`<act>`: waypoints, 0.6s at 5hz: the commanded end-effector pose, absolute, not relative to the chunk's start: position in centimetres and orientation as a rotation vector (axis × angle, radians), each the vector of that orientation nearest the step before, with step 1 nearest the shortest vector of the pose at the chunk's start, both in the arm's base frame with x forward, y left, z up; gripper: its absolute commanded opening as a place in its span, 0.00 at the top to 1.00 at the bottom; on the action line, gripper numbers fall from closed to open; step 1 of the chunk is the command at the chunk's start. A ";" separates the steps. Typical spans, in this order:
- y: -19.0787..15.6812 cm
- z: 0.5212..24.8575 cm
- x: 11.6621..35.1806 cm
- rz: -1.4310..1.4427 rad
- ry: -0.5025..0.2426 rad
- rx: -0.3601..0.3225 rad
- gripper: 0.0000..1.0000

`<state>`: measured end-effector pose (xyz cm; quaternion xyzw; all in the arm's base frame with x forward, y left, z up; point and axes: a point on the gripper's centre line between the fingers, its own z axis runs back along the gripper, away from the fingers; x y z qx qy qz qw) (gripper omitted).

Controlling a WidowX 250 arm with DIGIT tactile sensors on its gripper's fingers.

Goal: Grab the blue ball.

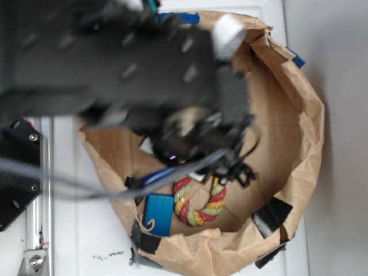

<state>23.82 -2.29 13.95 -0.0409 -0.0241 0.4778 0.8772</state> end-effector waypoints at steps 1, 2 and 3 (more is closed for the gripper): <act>-1.2 17.6 22.9 0.922 -0.154 -0.038 1.00; -0.8 17.2 23.5 0.970 -0.108 0.016 1.00; -1.1 17.4 23.0 1.005 -0.138 0.020 1.00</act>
